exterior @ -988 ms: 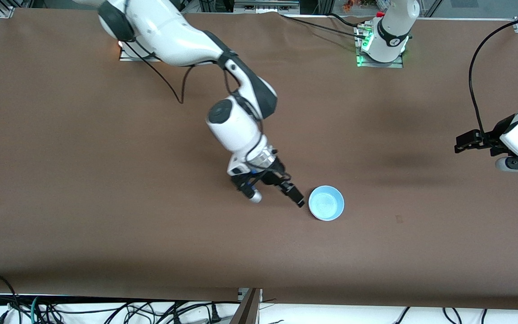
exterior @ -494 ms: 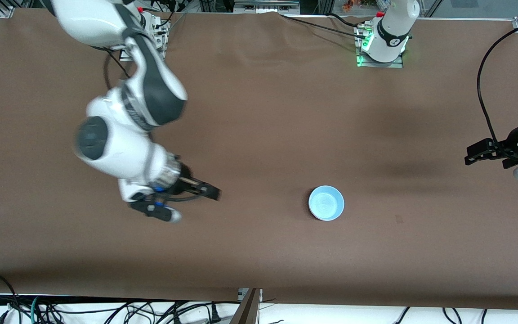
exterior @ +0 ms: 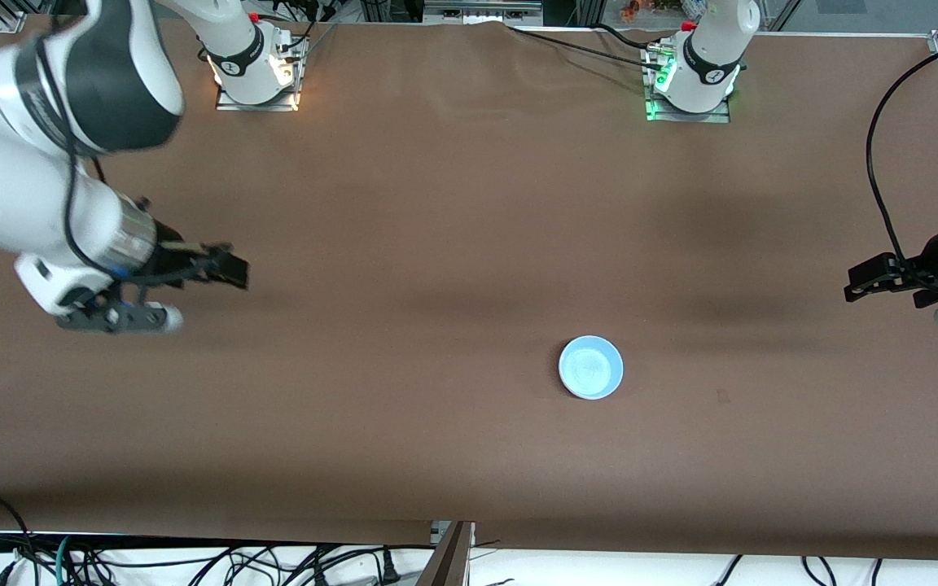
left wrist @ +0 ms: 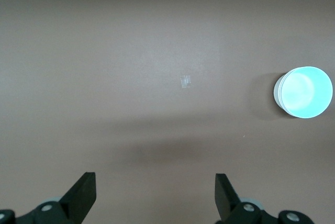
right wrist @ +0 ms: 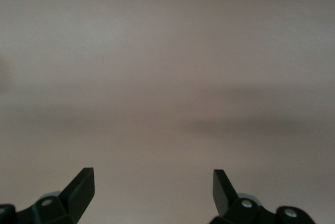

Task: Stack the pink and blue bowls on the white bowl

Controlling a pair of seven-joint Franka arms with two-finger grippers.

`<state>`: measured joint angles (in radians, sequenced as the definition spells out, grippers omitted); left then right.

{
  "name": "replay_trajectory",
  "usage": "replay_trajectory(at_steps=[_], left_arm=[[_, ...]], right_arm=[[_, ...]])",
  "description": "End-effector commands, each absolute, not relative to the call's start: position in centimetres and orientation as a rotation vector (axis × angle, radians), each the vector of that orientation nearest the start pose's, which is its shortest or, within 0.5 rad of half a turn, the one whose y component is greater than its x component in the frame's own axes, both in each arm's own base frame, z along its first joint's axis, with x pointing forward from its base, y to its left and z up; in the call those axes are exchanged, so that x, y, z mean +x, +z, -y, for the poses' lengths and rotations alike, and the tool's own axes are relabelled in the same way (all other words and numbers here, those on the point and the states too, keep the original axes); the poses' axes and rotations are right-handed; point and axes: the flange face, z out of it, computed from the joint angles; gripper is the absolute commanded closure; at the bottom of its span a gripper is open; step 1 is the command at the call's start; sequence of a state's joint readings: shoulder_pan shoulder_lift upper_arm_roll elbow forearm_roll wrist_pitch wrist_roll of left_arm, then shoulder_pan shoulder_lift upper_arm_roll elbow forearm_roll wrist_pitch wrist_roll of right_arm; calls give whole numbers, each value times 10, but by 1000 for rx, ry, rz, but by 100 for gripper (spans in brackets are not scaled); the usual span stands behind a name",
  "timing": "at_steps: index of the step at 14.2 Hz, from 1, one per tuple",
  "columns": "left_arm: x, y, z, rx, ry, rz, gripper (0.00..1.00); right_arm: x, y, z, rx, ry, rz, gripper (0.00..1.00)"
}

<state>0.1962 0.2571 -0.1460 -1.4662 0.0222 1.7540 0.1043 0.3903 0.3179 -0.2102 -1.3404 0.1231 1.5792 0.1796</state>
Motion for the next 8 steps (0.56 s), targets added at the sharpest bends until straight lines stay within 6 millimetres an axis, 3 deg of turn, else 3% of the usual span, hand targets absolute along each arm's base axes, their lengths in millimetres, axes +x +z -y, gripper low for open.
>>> replay_trajectory(at_steps=[1, 3, 8], left_arm=[[645, 543, -46, -3148, -59, -75, 0], [646, 542, -47, -3151, -57, -72, 0], [645, 543, -47, -3153, -59, -66, 0]], right_arm=[[581, 544, -124, -3130, 135, 105, 0], [578, 549, -106, -3128, 119, 151, 0], [582, 560, -104, -3127, 90, 158, 0]])
